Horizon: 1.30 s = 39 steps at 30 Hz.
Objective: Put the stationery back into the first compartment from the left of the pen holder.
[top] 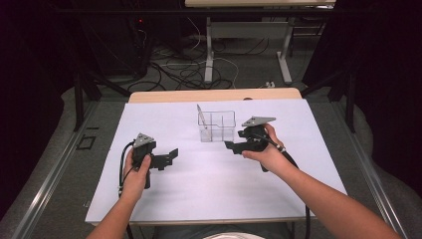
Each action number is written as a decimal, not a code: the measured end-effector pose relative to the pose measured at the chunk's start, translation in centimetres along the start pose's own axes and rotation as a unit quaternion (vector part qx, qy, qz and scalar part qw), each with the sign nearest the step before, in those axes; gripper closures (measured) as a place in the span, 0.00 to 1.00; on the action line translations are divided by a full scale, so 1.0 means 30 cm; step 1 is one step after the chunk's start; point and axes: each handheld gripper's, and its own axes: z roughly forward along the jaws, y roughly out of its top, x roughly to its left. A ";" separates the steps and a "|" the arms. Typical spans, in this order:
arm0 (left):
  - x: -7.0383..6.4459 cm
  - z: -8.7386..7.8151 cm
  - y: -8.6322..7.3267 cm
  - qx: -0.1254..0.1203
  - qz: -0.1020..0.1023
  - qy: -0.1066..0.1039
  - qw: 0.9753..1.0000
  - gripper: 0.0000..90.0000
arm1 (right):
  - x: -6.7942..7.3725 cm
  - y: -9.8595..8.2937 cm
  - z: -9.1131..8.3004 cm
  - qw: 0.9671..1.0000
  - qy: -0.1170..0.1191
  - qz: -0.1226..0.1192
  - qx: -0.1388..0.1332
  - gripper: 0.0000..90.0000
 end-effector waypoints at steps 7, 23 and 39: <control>-0.001 0.000 0.000 0.000 0.000 0.000 1.000 0.03 | -0.036 -0.048 -0.034 0.999 -0.004 0.028 -0.020 0.31; -0.002 0.002 0.000 0.002 0.003 0.001 1.000 0.03 | -0.143 -0.168 -0.092 0.995 -0.031 0.094 -0.024 0.31; -0.004 0.001 0.001 0.001 0.004 0.001 1.000 0.03 | -0.192 -0.220 -0.141 0.989 -0.073 0.122 -0.023 0.18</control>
